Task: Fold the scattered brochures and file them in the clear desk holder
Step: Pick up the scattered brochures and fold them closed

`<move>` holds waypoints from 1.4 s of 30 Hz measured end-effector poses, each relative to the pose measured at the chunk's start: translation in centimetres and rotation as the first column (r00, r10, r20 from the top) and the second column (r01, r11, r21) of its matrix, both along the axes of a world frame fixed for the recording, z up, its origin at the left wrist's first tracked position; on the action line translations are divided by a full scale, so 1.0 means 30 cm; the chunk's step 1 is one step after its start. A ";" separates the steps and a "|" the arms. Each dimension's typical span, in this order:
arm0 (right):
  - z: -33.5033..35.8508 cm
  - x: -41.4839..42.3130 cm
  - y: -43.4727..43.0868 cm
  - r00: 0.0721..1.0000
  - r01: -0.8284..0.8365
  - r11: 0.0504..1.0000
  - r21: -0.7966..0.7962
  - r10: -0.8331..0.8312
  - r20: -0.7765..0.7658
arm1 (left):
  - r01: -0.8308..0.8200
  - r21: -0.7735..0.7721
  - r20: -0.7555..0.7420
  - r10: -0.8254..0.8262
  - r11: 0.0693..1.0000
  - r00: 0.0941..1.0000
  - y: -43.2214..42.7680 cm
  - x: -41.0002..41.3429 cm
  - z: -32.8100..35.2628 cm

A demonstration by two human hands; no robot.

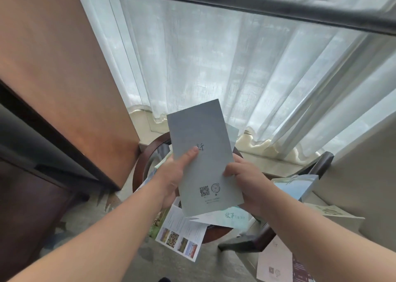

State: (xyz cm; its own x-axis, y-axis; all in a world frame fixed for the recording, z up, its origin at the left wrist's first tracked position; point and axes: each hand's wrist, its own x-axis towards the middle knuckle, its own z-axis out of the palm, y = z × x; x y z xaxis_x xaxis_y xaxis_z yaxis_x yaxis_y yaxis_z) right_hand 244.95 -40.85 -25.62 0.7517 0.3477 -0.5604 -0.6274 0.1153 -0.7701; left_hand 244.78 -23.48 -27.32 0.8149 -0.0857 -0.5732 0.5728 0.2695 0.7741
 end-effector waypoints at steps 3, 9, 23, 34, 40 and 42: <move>-0.002 -0.004 0.011 1.000 0.026 0.997 -0.069 -0.026 0.005 | -0.095 -0.039 0.022 0.096 0.995 0.995 -0.004 0.009 0.007; -0.017 -0.022 0.021 0.982 0.141 0.895 -0.422 -0.074 0.172 | -0.125 0.101 0.103 0.114 0.987 0.988 0.001 0.010 0.020; 0.001 -0.017 0.007 0.955 0.290 0.944 -0.155 -0.276 0.108 | -0.113 0.493 0.236 -0.008 0.863 0.972 0.016 -0.030 0.042; 0.009 -0.040 0.022 0.965 0.241 0.968 -0.067 -0.232 0.118 | -0.060 0.125 0.188 0.036 0.990 0.981 0.022 -0.036 0.046; 0.008 -0.031 0.017 0.962 0.228 0.974 0.012 -0.227 0.155 | 0.037 -0.050 0.106 -0.032 0.998 0.994 0.037 -0.039 0.046; 0.008 -0.031 0.026 0.959 0.241 0.970 -0.019 -0.235 0.156 | -0.011 0.003 0.116 0.010 1.000 0.993 0.028 -0.040 0.049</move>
